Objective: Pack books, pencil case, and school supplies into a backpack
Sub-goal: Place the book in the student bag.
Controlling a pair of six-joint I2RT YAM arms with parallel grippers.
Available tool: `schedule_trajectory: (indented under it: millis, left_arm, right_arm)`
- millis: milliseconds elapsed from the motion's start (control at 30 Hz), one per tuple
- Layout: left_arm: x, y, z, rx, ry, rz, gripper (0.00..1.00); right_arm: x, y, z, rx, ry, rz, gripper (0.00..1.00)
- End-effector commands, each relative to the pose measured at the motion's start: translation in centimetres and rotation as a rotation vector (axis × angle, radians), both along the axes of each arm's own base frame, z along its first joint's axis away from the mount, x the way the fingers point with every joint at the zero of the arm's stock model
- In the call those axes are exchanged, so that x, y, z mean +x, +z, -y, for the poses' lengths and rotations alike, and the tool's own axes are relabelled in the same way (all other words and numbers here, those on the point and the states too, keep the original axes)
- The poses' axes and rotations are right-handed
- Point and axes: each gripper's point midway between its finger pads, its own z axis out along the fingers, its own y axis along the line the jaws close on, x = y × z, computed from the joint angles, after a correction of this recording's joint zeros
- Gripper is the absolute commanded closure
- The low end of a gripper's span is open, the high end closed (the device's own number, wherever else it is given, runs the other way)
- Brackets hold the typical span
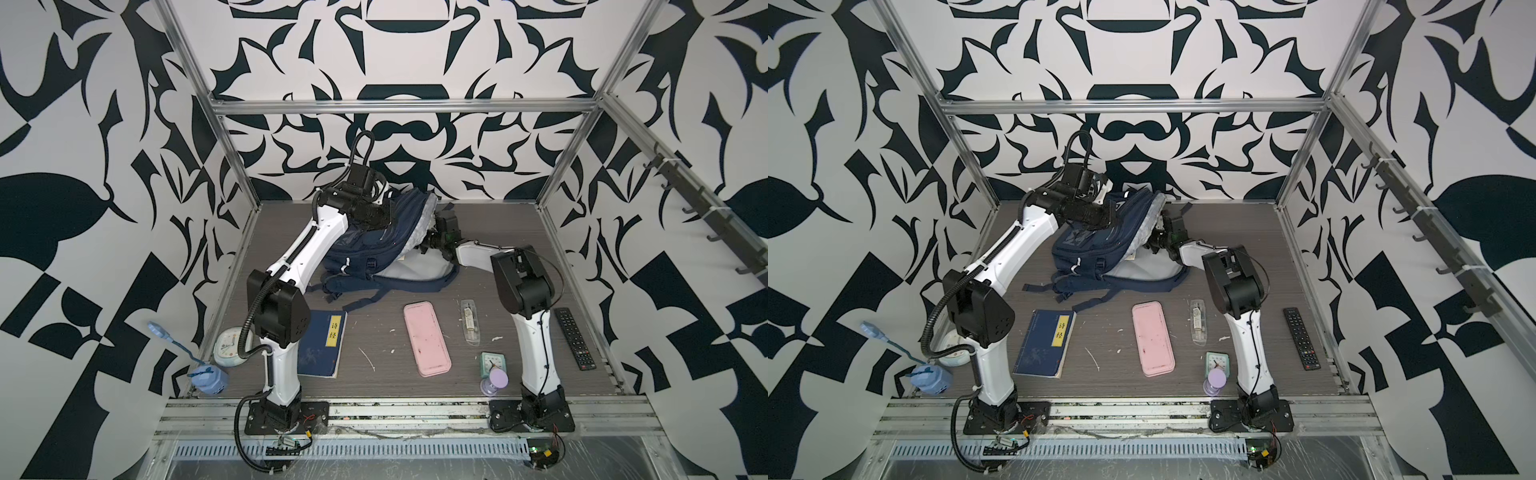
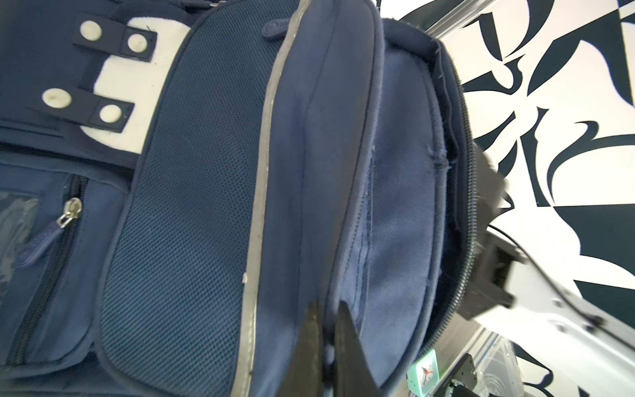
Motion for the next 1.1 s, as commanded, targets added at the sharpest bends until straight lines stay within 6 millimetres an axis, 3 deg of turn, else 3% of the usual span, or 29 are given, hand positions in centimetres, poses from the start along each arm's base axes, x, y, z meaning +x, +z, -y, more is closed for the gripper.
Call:
schedule_trajectory:
  millis: [0, 133, 300, 367, 433, 533, 700, 867, 1067]
  left_arm:
    - [-0.5, 5.4, -0.2, -0.116, -0.002, 0.104, 1.00]
    - [-0.9, 5.4, -0.3, -0.162, -0.004, 0.079, 1.00]
    - [-1.2, 5.1, 0.0, -0.194, -0.007, 0.064, 1.00]
    - [-1.1, 4.9, 0.1, -0.196, -0.007, 0.057, 1.00]
    - [-0.9, 4.7, 0.1, -0.195, -0.005, 0.053, 1.00]
    - [-0.7, 4.3, 0.2, -0.192, -0.003, 0.051, 1.00]
    - [0.1, 3.5, 0.0, -0.188, 0.011, 0.039, 1.00]
    - [0.6, 3.3, -0.3, -0.189, 0.020, 0.040, 1.00]
    - [1.5, 2.9, -0.7, -0.191, 0.036, 0.039, 1.00]
  right_arm:
    - [1.2, 4.4, -2.9, 0.047, 0.016, 0.097, 1.00]
    - [1.9, 2.1, -4.0, 0.009, 0.038, 0.084, 0.99]
    - [2.1, 0.9, -5.0, -0.012, 0.071, 0.083, 0.94]
    - [1.7, 0.8, -5.6, -0.037, 0.099, 0.076, 0.79]
    - [1.1, -0.1, -5.6, -0.087, 0.121, 0.058, 0.56]
    - [0.2, 0.7, -5.1, -0.126, 0.140, 0.075, 0.41]
    - [-0.8, 1.7, -3.3, -0.251, 0.157, 0.083, 0.28]
    - [-1.7, 2.2, -1.6, -0.322, 0.165, 0.068, 0.25]
    - [-3.8, 2.4, 2.4, -0.429, 0.127, 0.044, 0.24]
